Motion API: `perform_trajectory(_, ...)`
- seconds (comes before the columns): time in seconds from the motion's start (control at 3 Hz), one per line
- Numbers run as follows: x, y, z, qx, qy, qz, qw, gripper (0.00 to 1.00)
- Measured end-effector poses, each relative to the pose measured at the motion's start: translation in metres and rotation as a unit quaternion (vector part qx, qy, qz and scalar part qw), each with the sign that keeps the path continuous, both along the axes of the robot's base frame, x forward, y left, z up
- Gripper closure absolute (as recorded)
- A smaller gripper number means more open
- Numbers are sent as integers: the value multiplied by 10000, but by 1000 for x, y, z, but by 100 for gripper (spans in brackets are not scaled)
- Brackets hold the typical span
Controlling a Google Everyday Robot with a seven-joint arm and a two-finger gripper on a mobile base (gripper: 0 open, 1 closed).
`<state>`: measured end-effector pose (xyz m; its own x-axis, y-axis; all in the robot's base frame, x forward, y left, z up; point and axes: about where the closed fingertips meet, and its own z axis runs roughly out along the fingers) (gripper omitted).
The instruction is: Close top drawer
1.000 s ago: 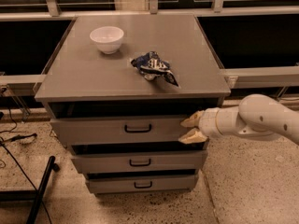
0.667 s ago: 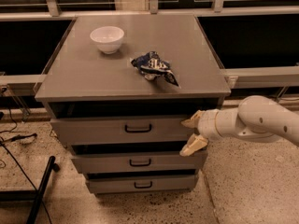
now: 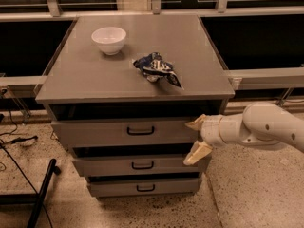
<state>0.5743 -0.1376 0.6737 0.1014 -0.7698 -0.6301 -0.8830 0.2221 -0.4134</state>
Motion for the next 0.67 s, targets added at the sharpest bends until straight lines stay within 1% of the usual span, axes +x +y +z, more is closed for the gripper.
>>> perform_trajectory(0.33,-4,2,0,-1,1,1,10000,0)
perform_trajectory(0.67,-25,-4,24,-291,270,90,9992,0)
